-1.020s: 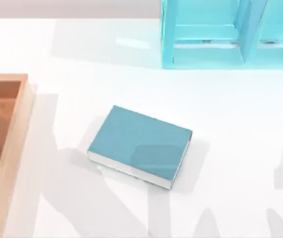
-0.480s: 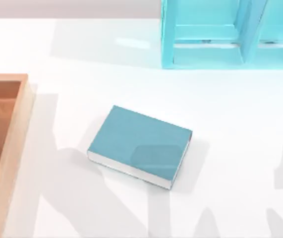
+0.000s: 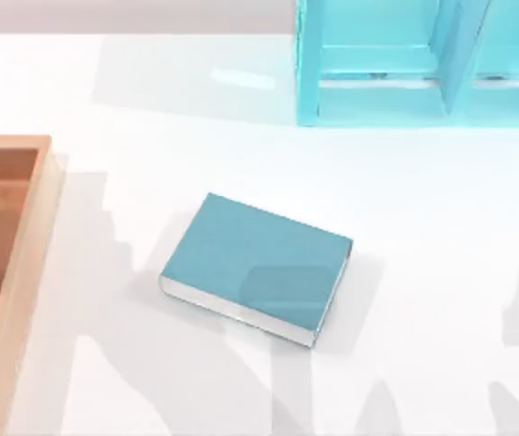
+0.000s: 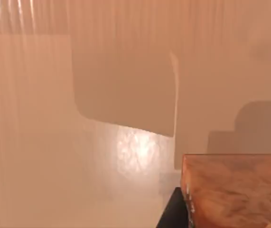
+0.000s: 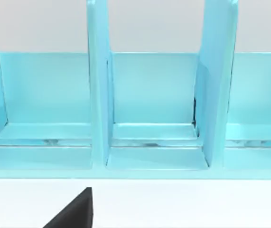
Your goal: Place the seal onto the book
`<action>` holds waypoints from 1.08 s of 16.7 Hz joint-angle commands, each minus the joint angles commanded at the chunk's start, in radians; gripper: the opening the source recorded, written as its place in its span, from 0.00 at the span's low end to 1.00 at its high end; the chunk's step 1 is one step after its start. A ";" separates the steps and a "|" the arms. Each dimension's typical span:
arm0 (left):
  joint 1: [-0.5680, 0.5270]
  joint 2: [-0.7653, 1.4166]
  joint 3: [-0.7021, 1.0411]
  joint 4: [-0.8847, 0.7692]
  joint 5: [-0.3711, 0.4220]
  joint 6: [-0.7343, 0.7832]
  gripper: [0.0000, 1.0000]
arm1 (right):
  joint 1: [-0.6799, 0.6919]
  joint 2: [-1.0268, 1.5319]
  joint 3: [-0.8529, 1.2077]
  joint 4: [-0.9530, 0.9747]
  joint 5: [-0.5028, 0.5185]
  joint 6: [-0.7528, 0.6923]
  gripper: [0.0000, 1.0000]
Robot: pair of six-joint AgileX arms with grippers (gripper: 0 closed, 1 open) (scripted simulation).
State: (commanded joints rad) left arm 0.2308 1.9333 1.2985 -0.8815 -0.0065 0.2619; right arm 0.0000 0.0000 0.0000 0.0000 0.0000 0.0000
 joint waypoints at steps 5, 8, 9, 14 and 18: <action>-0.223 -0.146 0.208 -0.155 -0.018 -0.166 0.00 | 0.000 0.000 0.000 0.000 0.000 0.000 1.00; -0.335 -0.174 0.304 -0.304 -0.016 -0.278 0.00 | 0.000 0.000 0.000 0.000 0.000 0.000 1.00; -0.361 -0.174 0.331 -0.354 -0.014 -0.310 0.00 | 0.000 0.000 0.000 0.000 0.000 0.000 1.00; -0.402 -0.122 0.378 -0.530 0.004 -0.403 0.00 | 0.000 0.000 0.000 0.000 0.000 0.000 1.00; -0.402 -0.115 0.377 -0.540 0.007 -0.406 0.00 | 0.000 0.000 0.000 0.000 0.000 0.000 1.00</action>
State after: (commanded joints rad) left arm -0.1712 1.8179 1.6754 -1.4219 0.0003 -0.1443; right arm 0.0000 0.0000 0.0000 0.0000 0.0000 0.0000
